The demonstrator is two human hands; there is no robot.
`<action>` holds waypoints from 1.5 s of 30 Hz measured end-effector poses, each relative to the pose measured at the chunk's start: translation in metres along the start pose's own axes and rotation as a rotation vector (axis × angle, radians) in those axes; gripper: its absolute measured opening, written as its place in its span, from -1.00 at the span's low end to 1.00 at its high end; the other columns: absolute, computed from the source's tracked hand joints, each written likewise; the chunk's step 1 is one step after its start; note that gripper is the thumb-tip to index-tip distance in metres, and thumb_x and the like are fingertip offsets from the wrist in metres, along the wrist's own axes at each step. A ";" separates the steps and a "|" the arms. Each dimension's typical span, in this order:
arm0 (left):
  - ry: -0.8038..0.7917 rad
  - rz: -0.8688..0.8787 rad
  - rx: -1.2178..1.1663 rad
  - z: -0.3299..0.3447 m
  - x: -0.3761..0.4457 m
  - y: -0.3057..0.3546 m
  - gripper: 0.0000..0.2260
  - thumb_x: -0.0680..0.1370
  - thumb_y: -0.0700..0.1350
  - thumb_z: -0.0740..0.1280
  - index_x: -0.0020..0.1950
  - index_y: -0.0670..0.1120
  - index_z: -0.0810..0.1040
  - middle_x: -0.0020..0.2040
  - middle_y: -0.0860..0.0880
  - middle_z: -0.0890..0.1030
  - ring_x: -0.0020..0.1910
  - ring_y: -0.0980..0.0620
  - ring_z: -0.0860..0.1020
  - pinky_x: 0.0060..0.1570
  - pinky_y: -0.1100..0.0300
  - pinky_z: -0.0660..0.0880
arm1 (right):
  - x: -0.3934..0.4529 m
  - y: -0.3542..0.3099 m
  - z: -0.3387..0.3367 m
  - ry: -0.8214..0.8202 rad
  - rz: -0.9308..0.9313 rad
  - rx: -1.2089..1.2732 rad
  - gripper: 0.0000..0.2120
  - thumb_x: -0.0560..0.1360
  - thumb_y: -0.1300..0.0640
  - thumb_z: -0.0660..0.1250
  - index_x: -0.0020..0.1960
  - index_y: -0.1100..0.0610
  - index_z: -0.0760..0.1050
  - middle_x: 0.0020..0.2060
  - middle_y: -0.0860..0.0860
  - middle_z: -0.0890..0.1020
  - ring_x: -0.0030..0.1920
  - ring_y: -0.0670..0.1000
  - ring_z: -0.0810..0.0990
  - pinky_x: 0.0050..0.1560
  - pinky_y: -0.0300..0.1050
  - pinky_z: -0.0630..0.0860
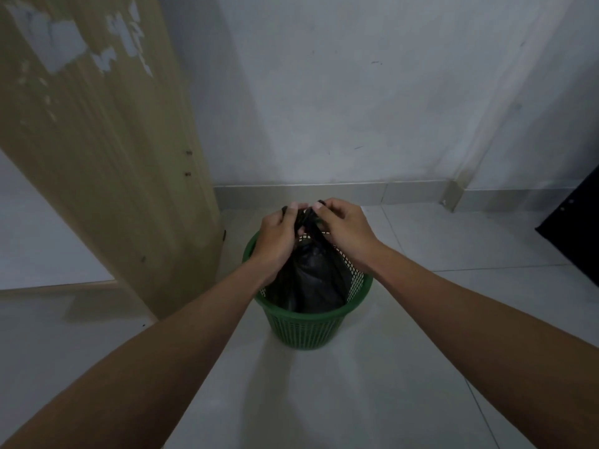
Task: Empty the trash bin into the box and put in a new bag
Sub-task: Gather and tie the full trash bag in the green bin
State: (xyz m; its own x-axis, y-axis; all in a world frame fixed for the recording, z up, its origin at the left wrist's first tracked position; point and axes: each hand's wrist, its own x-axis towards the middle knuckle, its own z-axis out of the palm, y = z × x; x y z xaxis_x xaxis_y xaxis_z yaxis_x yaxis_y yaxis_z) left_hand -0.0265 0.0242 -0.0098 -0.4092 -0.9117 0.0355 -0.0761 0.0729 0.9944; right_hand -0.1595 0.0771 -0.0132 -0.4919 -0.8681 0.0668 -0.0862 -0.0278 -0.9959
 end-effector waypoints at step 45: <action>0.024 0.434 1.397 -0.057 0.010 -0.024 -0.81 0.60 -0.05 0.30 0.00 0.02 0.72 -0.07 -0.06 0.67 0.01 -0.20 0.57 -0.11 0.01 0.34 | -0.013 -0.010 -0.082 -0.440 -0.139 -1.108 -0.81 0.50 -0.04 0.50 -0.12 0.08 0.77 0.49 0.08 0.38 0.51 0.09 0.21 0.49 0.10 0.27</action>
State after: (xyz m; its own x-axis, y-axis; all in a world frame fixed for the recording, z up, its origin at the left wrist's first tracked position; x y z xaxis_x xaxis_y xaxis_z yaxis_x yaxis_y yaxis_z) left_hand 0.0228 -0.0092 -0.0279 -0.6156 -0.7217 0.3165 -0.7603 0.6496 0.0025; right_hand -0.2235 0.1293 0.0009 -0.1000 -0.9924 -0.0722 -0.9198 0.1199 -0.3737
